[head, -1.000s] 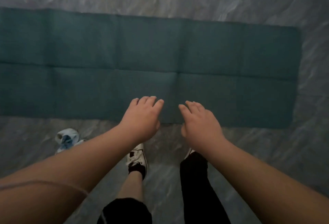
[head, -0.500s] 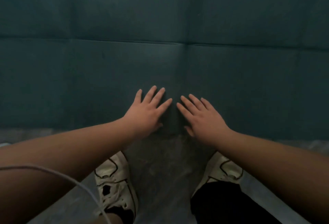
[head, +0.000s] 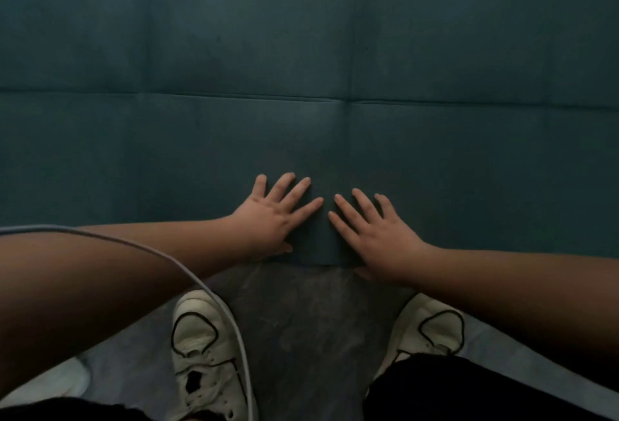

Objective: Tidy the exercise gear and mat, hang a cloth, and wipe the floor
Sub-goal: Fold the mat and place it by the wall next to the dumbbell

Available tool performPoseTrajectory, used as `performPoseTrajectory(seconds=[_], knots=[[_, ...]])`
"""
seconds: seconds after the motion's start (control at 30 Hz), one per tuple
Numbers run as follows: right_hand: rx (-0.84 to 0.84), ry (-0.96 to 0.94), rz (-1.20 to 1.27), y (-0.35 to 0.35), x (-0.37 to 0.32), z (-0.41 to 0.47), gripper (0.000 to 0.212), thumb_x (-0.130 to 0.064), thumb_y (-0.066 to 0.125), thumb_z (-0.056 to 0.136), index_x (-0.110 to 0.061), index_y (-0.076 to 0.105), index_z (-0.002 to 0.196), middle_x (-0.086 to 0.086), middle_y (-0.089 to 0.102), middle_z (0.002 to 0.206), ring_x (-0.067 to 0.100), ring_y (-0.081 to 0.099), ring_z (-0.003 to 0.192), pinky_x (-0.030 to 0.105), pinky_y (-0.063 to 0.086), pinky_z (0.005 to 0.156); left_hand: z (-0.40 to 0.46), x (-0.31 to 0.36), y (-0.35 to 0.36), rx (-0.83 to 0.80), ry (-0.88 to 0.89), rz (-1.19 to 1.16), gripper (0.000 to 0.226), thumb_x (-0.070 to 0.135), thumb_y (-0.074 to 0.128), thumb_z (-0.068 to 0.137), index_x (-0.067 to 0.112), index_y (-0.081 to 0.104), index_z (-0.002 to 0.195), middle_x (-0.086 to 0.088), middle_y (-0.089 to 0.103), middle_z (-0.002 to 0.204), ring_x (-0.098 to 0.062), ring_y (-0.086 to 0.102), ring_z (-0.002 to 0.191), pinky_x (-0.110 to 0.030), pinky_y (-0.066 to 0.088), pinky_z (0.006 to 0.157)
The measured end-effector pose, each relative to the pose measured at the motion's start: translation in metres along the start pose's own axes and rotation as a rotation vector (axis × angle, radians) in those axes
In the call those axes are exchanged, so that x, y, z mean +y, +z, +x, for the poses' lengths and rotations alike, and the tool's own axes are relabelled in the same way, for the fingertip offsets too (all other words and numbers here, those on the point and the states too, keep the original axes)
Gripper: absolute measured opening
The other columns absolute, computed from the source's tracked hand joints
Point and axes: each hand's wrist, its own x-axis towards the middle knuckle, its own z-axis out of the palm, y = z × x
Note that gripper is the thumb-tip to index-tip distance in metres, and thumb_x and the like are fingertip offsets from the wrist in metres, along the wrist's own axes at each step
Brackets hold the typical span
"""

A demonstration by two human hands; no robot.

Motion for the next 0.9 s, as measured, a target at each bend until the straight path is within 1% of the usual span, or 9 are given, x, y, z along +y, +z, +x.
performPoseTrajectory(seconds=[0.1,0.17,0.3,0.37,0.4,0.43,0.5,0.67,0.9], knots=[[-0.012,0.026,-0.011,-0.002,-0.011,0.000,0.112,-0.065,0.058,0.082,-0.011,-0.006,0.157,0.021,-0.012,0.163,0.048,-0.007,0.148,0.068,0.006,0.114,-0.002,0.002,-0.002,0.020,-0.014,0.004,0.095,0.060,0.051,0.089,0.030,-0.012,0.154,-0.015,-0.010,0.164,-0.040,-0.004,0.149,-0.066,0.014,0.109],[-0.023,0.026,-0.016,-0.006,-0.012,0.000,0.106,-0.059,0.057,0.085,-0.011,-0.004,0.157,0.021,-0.010,0.163,0.049,-0.004,0.148,0.067,0.008,0.114,-0.002,0.005,-0.005,0.038,-0.036,-0.032,0.085,0.057,0.046,0.093,0.029,-0.006,0.155,-0.014,-0.005,0.164,-0.039,-0.002,0.149,-0.066,0.017,0.109],[-0.087,-0.010,0.011,-0.023,-0.004,-0.001,0.080,-0.048,0.061,0.081,-0.011,0.038,0.148,0.023,0.025,0.159,0.049,0.026,0.143,0.062,0.032,0.110,-0.011,0.006,-0.019,0.077,-0.038,-0.166,0.076,0.067,0.024,0.093,0.027,0.007,0.155,-0.011,0.016,0.162,-0.035,0.013,0.148,-0.059,0.026,0.111],[-0.029,-0.058,0.014,-0.036,0.003,-0.001,0.046,-0.040,0.053,0.082,-0.013,0.062,0.118,0.019,0.060,0.132,0.040,0.059,0.119,0.051,0.049,0.095,-0.021,0.005,-0.034,0.075,-0.004,-0.267,0.081,0.073,0.014,0.088,0.027,0.012,0.154,-0.006,0.034,0.155,-0.030,0.034,0.141,-0.051,0.036,0.108],[0.038,-0.039,0.022,-0.042,0.007,-0.002,0.033,-0.036,0.047,0.081,-0.014,0.064,0.099,0.014,0.071,0.105,0.035,0.070,0.094,0.045,0.054,0.080,-0.027,0.005,-0.042,0.075,0.023,-0.304,0.083,0.076,0.013,0.086,0.028,0.012,0.154,-0.004,0.041,0.150,-0.028,0.044,0.133,-0.046,0.042,0.103],[0.118,-0.002,0.056,-0.048,0.010,-0.005,0.026,-0.033,0.041,0.078,-0.016,0.059,0.086,0.009,0.071,0.081,0.031,0.071,0.069,0.038,0.051,0.063,-0.033,0.004,-0.050,0.081,0.052,-0.324,0.084,0.078,0.014,0.084,0.030,0.011,0.153,-0.002,0.046,0.145,-0.027,0.052,0.126,-0.043,0.047,0.097],[0.262,0.049,0.108,-0.060,0.015,-0.010,0.022,-0.029,0.036,0.076,-0.016,0.054,0.079,0.005,0.063,0.064,0.029,0.063,0.049,0.029,0.036,0.048,-0.046,0.000,-0.063,0.092,0.098,-0.288,0.081,0.075,0.026,0.087,0.032,0.008,0.153,0.000,0.054,0.138,-0.026,0.059,0.117,-0.041,0.052,0.088],[0.401,0.166,0.031,-0.112,0.032,-0.015,0.018,-0.018,0.049,0.080,-0.014,0.059,0.095,0.006,0.061,0.073,0.032,0.061,0.054,0.030,0.031,0.047,-0.064,-0.032,-0.100,0.206,0.090,-0.119,0.065,0.031,0.044,0.093,0.031,0.009,0.147,0.001,0.061,0.127,-0.027,0.065,0.104,-0.040,0.054,0.074],[0.587,0.342,-0.049,-0.213,0.076,-0.009,0.040,-0.016,0.056,0.085,-0.022,0.053,0.125,0.004,0.061,0.104,0.028,0.059,0.089,0.041,0.042,0.076,-0.067,-0.083,-0.170,0.604,-0.264,-0.001,0.053,0.015,0.065,0.080,0.014,0.044,0.128,-0.003,0.064,0.091,-0.029,0.066,0.074,-0.034,0.041,0.057]])
